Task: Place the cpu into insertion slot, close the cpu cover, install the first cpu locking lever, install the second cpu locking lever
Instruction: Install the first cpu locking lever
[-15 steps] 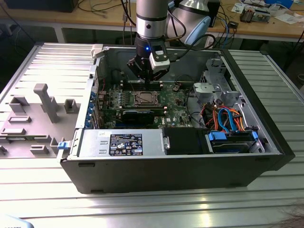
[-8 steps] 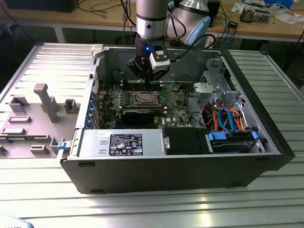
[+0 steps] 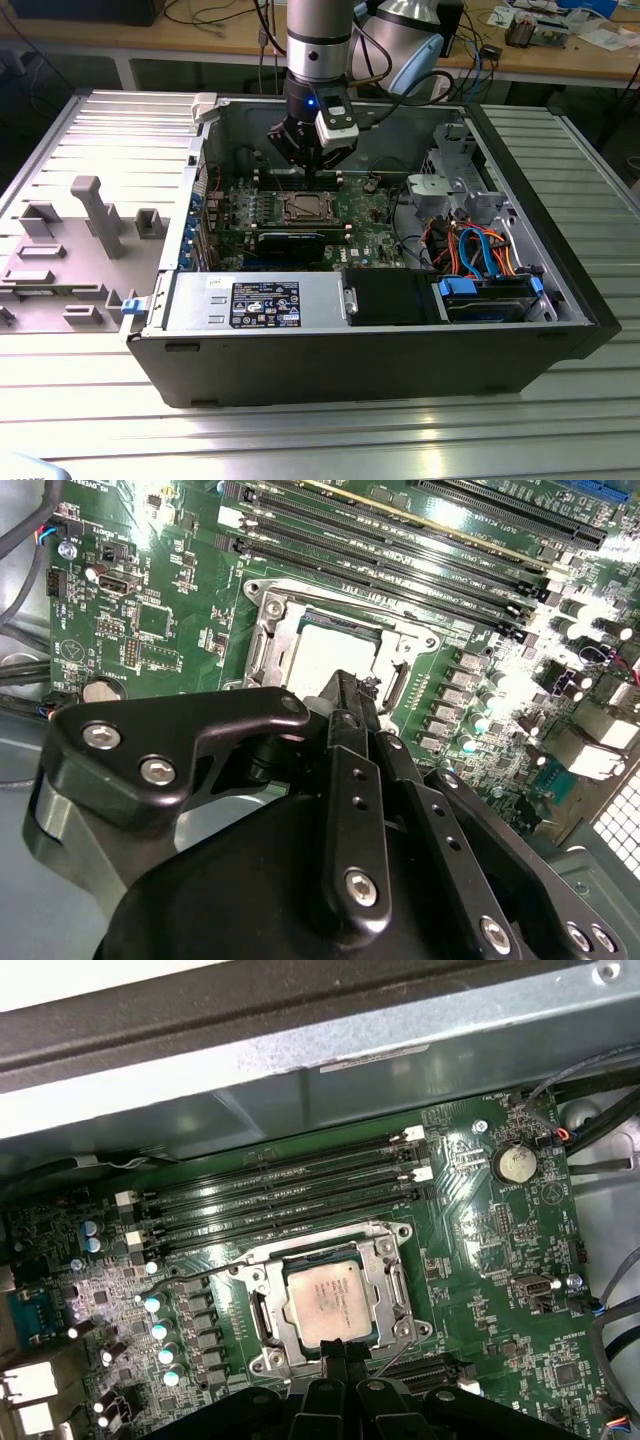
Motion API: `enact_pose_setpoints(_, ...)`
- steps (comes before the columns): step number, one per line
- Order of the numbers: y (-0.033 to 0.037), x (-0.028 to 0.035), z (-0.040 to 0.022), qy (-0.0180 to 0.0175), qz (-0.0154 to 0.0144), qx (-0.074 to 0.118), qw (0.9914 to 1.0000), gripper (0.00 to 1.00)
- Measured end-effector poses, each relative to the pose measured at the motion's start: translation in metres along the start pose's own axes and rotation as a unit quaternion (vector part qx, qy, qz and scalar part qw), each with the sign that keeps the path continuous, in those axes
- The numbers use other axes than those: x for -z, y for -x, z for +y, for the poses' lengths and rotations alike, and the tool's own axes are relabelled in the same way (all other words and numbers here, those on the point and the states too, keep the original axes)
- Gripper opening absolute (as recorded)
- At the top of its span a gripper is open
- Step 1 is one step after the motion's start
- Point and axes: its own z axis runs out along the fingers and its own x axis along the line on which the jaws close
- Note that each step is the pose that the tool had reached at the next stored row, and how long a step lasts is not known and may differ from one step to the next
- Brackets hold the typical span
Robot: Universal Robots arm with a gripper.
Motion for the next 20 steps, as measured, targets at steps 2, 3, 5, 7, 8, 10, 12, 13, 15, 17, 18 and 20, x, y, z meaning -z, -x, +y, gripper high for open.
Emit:
enact_pose_setpoints(2,0.0,0.0,0.0,0.0,0.0,0.0,1.0,0.11)
enact_pose_setpoints(3,0.0,0.0,0.0,0.0001,-0.0001,0.002,1.0,0.11)
enact_pose_setpoints(5,0.0,-0.0001,0.0,0.0002,-0.0003,0.004,0.99999,0.11)
enact_pose_setpoints(7,0.0,0.0,0.0,0.0002,-0.0003,0.006,0.99998,0.11)
enact_pose_setpoints(8,0.0,0.0,0.0,0.0002,-0.0004,0.007,0.99998,0.11)
enact_pose_setpoints(10,0.0,-0.0001,0.0,0.0002,-0.0005,0.008,0.99997,0.11)
enact_pose_setpoints(12,0.0,0.0,0.0,0.0003,-0.0006,0.01,0.99995,0.11)
enact_pose_setpoints(13,0.0,0.0,0.0,0.0003,-0.0006,0.01,0.99995,0.11)
enact_pose_setpoints(15,0.0,-0.0001,0.0,0.0003,-0.0007,0.012,0.99993,0.11)
enact_pose_setpoints(17,0.0,0.0,0.0,0.0004,-0.0008,0.013,0.99991,0.11)
enact_pose_setpoints(18,0.0,0.0,0.0,0.0003,-0.0008,0.014,0.99991,0.11)
enact_pose_setpoints(20,0.0,0.0,0.0,0.0003,-0.0009,0.014,0.99989,0.11)
